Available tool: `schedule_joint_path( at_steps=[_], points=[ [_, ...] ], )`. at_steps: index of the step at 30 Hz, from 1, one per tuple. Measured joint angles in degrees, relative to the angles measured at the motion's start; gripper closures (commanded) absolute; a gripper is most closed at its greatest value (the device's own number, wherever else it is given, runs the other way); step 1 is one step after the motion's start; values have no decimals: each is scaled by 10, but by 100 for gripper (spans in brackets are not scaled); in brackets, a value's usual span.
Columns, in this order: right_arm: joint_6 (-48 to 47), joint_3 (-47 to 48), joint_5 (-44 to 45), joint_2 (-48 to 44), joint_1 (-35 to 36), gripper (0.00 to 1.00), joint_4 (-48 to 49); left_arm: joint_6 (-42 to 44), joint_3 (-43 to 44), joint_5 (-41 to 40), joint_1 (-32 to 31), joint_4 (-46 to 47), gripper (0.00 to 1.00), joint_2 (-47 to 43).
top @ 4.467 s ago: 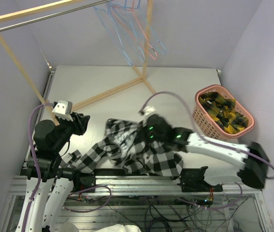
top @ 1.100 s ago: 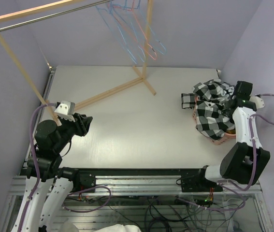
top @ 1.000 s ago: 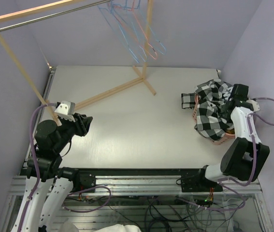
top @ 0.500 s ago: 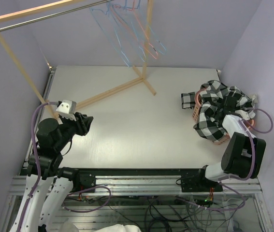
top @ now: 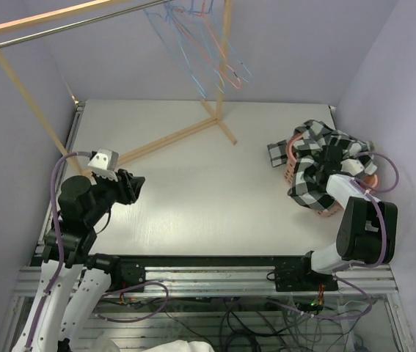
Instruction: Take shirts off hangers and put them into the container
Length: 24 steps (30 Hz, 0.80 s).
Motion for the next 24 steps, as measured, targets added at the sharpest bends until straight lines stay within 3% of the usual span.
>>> schedule_joint_path(
  at_steps=[7, 14, 24],
  points=[
    [-52, -23, -52, -16, 60, 99, 44, -6, -3, 37, 0, 5, 43, 28],
    [-62, -13, -47, -25, 70, 89, 19, -8, -4, 51, 0, 6, 43, 37],
    [-68, 45, 3, -96, 70, 55, -110, -9, -4, 52, 0, 6, 43, 37]
  ],
)
